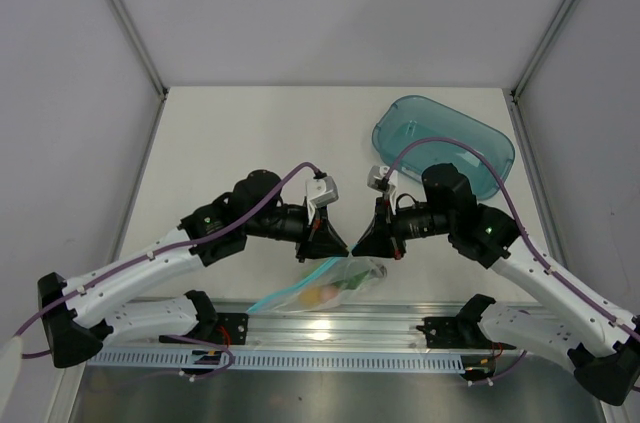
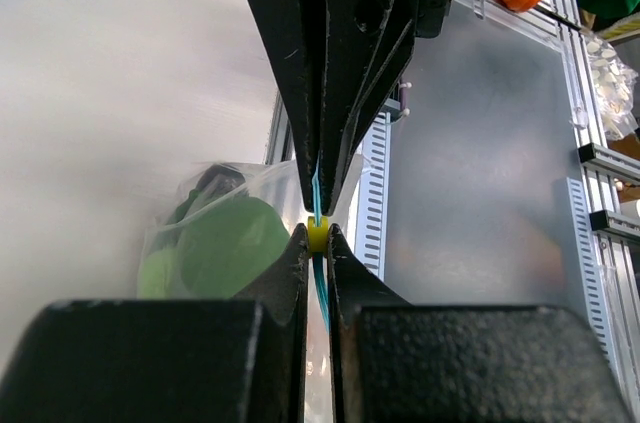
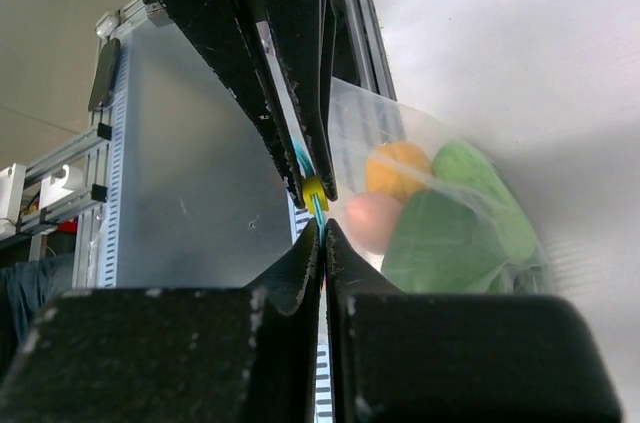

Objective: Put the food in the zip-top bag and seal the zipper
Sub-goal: Zip the zipper food storage bag at the center of the board.

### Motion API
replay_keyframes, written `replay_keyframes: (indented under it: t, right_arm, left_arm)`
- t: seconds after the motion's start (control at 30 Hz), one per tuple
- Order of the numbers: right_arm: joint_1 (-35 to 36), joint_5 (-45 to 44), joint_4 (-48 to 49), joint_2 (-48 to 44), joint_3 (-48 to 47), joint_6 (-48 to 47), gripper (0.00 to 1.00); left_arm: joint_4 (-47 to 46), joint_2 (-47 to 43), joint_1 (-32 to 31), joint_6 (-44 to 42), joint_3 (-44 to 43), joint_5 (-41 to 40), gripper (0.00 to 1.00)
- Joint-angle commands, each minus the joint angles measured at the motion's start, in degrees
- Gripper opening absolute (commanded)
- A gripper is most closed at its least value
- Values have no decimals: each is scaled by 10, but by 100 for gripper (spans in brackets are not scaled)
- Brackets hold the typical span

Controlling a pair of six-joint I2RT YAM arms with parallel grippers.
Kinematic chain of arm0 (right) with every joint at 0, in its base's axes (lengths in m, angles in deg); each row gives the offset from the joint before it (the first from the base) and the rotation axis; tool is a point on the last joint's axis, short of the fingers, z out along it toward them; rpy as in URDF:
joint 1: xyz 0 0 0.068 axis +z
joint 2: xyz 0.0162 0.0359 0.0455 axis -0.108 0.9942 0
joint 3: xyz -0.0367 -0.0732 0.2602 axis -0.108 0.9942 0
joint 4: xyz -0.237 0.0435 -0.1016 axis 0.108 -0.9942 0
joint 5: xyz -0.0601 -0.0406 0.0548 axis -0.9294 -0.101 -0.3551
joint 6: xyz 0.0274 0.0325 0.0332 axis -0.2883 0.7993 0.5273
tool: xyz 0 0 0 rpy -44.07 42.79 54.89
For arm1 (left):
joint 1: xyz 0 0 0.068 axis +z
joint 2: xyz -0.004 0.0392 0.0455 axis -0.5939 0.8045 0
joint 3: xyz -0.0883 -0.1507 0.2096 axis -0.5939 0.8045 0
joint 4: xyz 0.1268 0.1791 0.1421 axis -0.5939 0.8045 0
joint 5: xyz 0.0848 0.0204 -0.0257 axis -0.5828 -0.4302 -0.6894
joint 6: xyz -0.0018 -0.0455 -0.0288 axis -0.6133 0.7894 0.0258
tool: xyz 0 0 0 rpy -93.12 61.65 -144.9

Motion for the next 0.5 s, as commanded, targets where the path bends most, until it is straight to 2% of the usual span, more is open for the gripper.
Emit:
replay_keyframes:
  t: [0.0,0.2,0.47]
  right_arm:
    - [3,-27,31,-3,-20,0,0]
    - [1,-208,60,-34,8,42,0]
    - [3,-345,86,-70,48,99,0]
  left_arm:
    - [-9,2,-3,-9,-15,17,0]
    - [33,15,-3,-3,-36,-3,1]
    - [153,47,-3,-6,-129,-87,1]
